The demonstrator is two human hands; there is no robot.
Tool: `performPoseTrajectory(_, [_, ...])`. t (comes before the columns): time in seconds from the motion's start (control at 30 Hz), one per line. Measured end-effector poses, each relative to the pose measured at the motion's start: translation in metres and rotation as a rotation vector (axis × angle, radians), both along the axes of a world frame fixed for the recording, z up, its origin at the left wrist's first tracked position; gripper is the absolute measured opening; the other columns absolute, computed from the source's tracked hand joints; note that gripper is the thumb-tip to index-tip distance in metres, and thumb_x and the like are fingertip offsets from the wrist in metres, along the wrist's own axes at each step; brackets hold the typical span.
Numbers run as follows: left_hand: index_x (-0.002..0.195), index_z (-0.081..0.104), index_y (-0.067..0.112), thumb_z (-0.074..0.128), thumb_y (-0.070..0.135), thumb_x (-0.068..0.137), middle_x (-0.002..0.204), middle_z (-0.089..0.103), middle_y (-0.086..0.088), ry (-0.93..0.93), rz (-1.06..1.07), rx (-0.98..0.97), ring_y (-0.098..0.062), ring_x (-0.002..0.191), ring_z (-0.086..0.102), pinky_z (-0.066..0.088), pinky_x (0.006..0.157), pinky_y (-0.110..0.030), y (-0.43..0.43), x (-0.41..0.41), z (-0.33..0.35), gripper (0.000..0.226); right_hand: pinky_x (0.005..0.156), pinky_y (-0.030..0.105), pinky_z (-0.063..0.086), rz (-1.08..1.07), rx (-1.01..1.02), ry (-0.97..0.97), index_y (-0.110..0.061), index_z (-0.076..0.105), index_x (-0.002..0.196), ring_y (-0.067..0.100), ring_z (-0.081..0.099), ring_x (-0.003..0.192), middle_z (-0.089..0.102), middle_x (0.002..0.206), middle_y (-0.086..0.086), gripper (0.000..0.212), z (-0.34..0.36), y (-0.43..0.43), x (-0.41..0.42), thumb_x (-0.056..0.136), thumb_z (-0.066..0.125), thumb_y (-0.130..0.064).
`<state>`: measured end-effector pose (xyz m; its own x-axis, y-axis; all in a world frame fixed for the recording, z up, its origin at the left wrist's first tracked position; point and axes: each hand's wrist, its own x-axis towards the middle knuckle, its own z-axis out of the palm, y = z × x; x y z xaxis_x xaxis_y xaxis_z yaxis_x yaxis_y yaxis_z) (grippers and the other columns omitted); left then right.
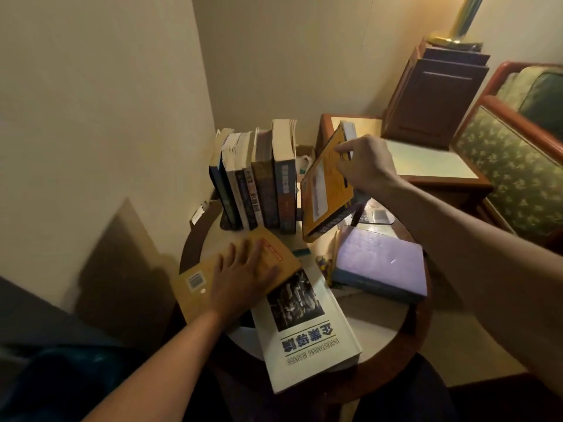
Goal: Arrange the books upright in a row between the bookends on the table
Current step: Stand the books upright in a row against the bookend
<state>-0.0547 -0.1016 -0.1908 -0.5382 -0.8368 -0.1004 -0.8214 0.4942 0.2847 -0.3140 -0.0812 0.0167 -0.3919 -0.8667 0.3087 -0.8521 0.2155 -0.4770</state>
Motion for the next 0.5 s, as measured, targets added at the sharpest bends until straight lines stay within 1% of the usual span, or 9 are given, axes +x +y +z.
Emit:
performPoseTrajectory(0.07, [0.157, -0.010, 0.038, 0.011, 0.084, 0.088, 0.167, -0.008, -0.001, -0.007, -0.003, -0.006, -0.031, 0.153, -0.005, 0.003, 0.123, -0.054, -0.003, 0.001, -0.004, 0.086, 0.076, 0.026, 0.045, 0.014, 0.058, 0.021, -0.013, 0.075, 0.117, 0.030, 0.064, 0.104, 0.071, 0.119, 0.012, 0.036, -0.006, -0.023, 0.005, 0.090, 0.054, -0.001])
performPoseTrajectory(0.1, [0.156, -0.011, 0.038, 0.012, 0.084, 0.088, 0.167, -0.009, -0.001, -0.012, -0.005, -0.010, -0.031, 0.153, -0.006, 0.003, 0.123, -0.054, -0.004, 0.001, -0.005, 0.085, 0.073, 0.027, 0.045, 0.020, 0.078, 0.034, -0.017, 0.073, 0.122, 0.031, 0.064, 0.101, 0.070, 0.118, 0.013, 0.040, -0.007, -0.034, 0.006, 0.090, 0.053, -0.003])
performPoseTrajectory(0.17, [0.157, -0.013, 0.036, 0.008, 0.084, 0.087, 0.167, -0.010, -0.002, -0.033, -0.029, -0.047, -0.032, 0.153, -0.005, 0.005, 0.123, -0.054, -0.005, 0.003, -0.008, 0.087, 0.074, 0.035, 0.053, 0.051, 0.137, -0.003, -0.026, 0.057, 0.140, 0.033, 0.065, 0.100, 0.067, 0.121, 0.016, 0.051, -0.007, -0.053, 0.008, 0.093, 0.051, -0.008])
performPoseTrajectory(0.2, [0.157, -0.013, 0.036, 0.005, 0.084, 0.085, 0.167, -0.010, -0.002, -0.040, -0.039, -0.056, -0.033, 0.153, -0.004, 0.006, 0.123, -0.055, -0.005, 0.003, -0.009, 0.088, 0.078, 0.038, 0.057, 0.073, 0.179, -0.055, -0.029, 0.045, 0.149, 0.033, 0.065, 0.102, 0.064, 0.128, 0.017, 0.058, -0.006, -0.059, 0.011, 0.094, 0.050, -0.011])
performPoseTrajectory(0.27, [0.157, -0.013, 0.036, 0.000, 0.084, 0.083, 0.167, -0.009, -0.001, -0.016, -0.027, -0.050, -0.031, 0.154, -0.005, 0.005, 0.123, -0.053, -0.004, 0.003, -0.009, 0.089, 0.084, 0.039, 0.058, 0.108, 0.261, -0.154, -0.031, 0.025, 0.158, 0.032, 0.064, 0.108, 0.052, 0.144, 0.017, 0.063, -0.008, -0.066, 0.018, 0.100, 0.047, -0.021])
performPoseTrajectory(0.37, [0.157, -0.011, 0.035, -0.004, 0.085, 0.081, 0.167, -0.006, -0.001, -0.008, -0.004, -0.059, -0.031, 0.154, -0.003, 0.005, 0.123, -0.053, -0.003, 0.001, -0.007, 0.091, 0.091, 0.039, 0.054, 0.236, 0.318, -0.290, -0.037, 0.012, 0.159, 0.034, 0.050, 0.131, 0.029, 0.162, 0.012, 0.064, -0.020, -0.062, 0.026, 0.105, 0.044, -0.028])
performPoseTrajectory(0.43, [0.157, -0.009, 0.035, -0.004, 0.083, 0.081, 0.168, -0.005, -0.003, -0.007, -0.004, -0.060, -0.032, 0.154, -0.002, 0.006, 0.123, -0.054, -0.003, 0.000, -0.007, 0.090, 0.102, 0.043, 0.049, 0.320, 0.294, -0.429, -0.042, 0.007, 0.159, 0.034, 0.041, 0.138, 0.025, 0.164, 0.007, 0.074, -0.032, -0.055, 0.022, 0.100, 0.051, -0.028])
performPoseTrajectory(0.47, [0.158, -0.008, 0.035, -0.002, 0.082, 0.082, 0.168, -0.004, -0.003, -0.001, -0.001, -0.059, -0.032, 0.154, -0.001, 0.006, 0.123, -0.054, -0.003, 0.000, -0.008, 0.089, 0.101, 0.041, 0.049, 0.333, 0.281, -0.444, -0.041, 0.007, 0.159, 0.032, 0.044, 0.135, 0.029, 0.161, 0.007, 0.082, -0.039, -0.052, 0.017, 0.097, 0.058, -0.026])
performPoseTrajectory(0.5, [0.158, -0.006, 0.034, 0.000, 0.082, 0.084, 0.168, -0.003, -0.003, 0.004, 0.001, -0.062, -0.032, 0.154, 0.000, 0.006, 0.123, -0.054, -0.002, 0.000, -0.007, 0.088, 0.094, 0.035, 0.052, 0.338, 0.274, -0.392, -0.038, 0.006, 0.160, 0.028, 0.048, 0.128, 0.036, 0.156, 0.007, 0.092, -0.045, -0.048, 0.014, 0.093, 0.067, -0.023])
